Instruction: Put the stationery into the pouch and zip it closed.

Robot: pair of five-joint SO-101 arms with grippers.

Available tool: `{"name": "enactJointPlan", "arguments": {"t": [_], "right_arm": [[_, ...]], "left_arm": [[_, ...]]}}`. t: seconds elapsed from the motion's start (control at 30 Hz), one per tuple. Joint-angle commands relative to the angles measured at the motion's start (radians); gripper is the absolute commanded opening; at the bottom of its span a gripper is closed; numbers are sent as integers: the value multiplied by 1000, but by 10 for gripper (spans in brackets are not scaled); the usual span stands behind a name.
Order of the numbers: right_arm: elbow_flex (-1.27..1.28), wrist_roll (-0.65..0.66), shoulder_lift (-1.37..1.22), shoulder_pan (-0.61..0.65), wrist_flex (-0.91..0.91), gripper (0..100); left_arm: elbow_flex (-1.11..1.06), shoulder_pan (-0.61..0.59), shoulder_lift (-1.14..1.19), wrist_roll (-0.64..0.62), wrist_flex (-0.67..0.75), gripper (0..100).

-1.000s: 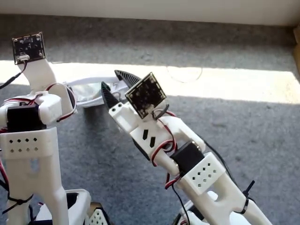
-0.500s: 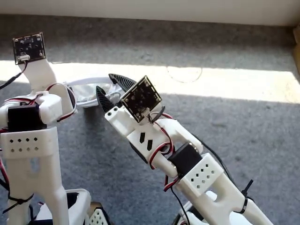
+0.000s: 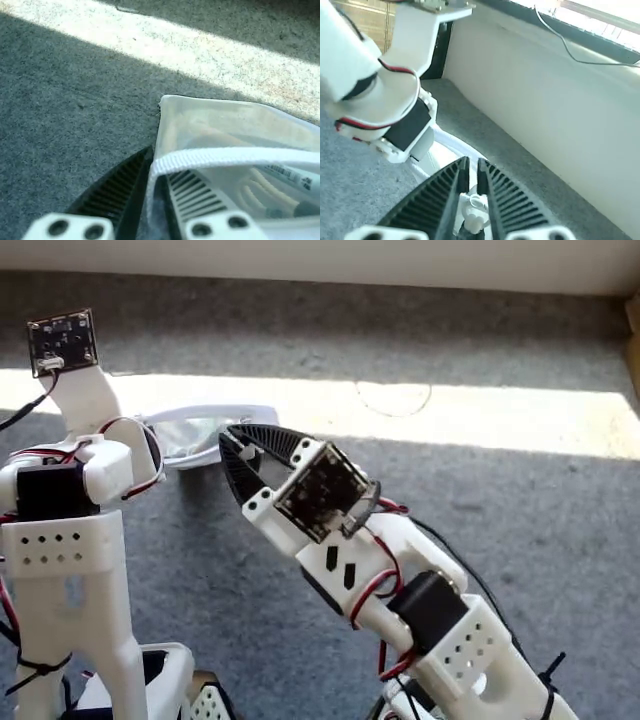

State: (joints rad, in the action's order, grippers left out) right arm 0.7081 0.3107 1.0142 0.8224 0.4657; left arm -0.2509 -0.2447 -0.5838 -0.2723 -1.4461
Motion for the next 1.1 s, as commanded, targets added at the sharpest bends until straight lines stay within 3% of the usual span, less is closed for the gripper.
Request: {"name": "enactJointPlan", "arguments": {"t": [0.0, 0.17, 0.37, 0.57, 0.7, 1.07], "right_arm": [[-56, 9, 84, 2, 7, 80], [-12, 8, 130, 2, 139, 84], [90, -3, 147, 8, 147, 85], [122, -180, 145, 8, 147, 182], [124, -203, 128, 8, 147, 191], [122, -204, -119, 8, -27, 191]], "left_arm": [[-7, -16, 2, 9, 14, 30], [-7, -16, 2, 9, 14, 30], [-8, -16, 7, 9, 21, 30], [-8, -16, 8, 9, 28, 30], [-8, -16, 8, 9, 28, 30], [-8, -16, 8, 9, 28, 30]]}}
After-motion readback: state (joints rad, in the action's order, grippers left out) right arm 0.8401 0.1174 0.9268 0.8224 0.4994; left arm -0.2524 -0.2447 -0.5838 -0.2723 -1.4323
